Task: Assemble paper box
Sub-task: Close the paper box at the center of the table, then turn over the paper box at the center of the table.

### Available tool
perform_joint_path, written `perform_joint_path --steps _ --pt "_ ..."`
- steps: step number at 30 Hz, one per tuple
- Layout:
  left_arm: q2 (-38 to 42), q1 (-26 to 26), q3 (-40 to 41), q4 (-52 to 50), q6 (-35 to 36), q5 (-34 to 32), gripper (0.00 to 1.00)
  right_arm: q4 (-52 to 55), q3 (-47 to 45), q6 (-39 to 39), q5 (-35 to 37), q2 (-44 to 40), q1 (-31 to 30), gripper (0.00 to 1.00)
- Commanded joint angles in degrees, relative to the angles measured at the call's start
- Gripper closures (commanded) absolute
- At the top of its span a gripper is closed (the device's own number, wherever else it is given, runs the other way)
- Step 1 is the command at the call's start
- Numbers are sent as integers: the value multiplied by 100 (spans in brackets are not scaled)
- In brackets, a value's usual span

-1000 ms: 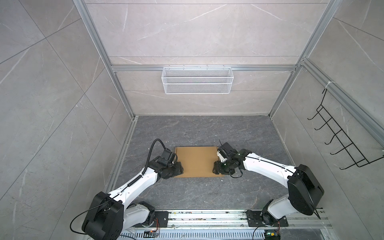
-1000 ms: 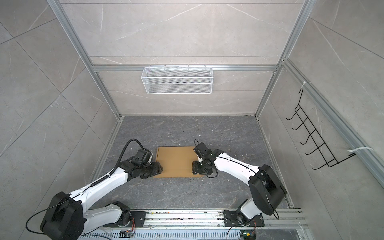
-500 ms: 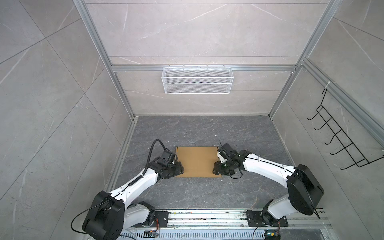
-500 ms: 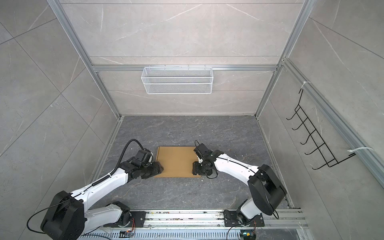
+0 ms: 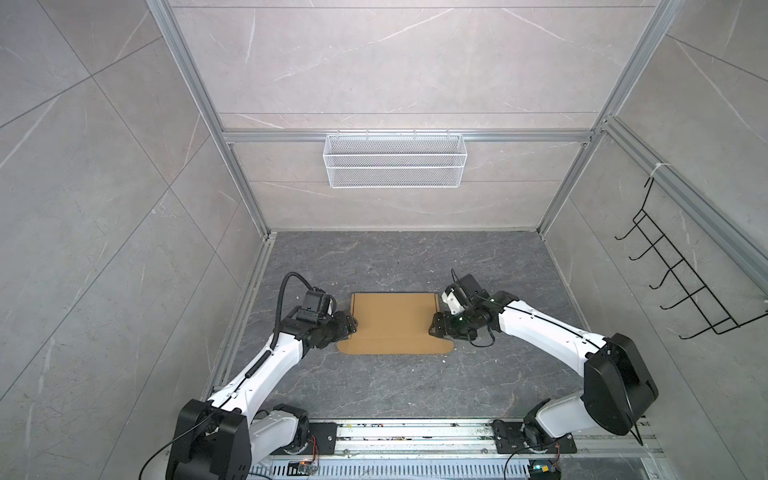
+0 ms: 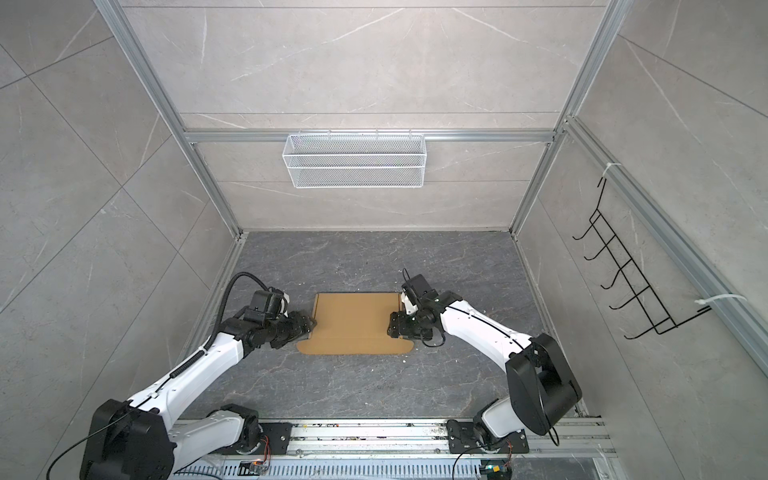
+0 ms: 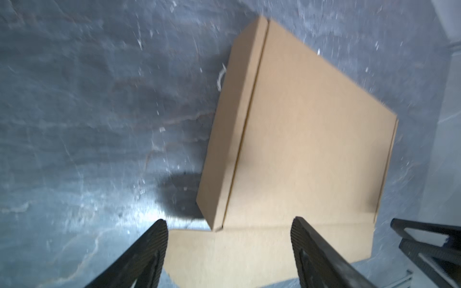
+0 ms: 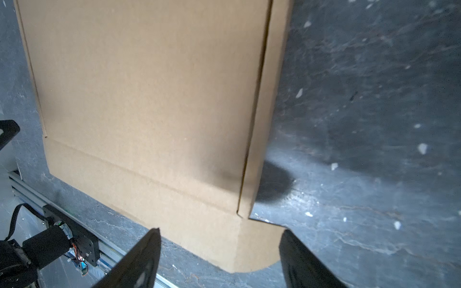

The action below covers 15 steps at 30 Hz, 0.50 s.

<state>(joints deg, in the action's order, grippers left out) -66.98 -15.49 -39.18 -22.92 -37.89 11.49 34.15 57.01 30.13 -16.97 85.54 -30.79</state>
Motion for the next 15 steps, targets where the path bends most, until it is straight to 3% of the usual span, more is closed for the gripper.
perform_joint_path --steps 1,7,15 --pt "-456 217 -286 778 196 542 19 -371 172 -128 -604 216 326 21" --pt "-1696 272 -839 1305 494 758 19 -889 458 3 -1190 990 541 21" --pt "-2516 315 -829 2261 376 1202 21 -1240 434 115 -1450 1466 640 21"
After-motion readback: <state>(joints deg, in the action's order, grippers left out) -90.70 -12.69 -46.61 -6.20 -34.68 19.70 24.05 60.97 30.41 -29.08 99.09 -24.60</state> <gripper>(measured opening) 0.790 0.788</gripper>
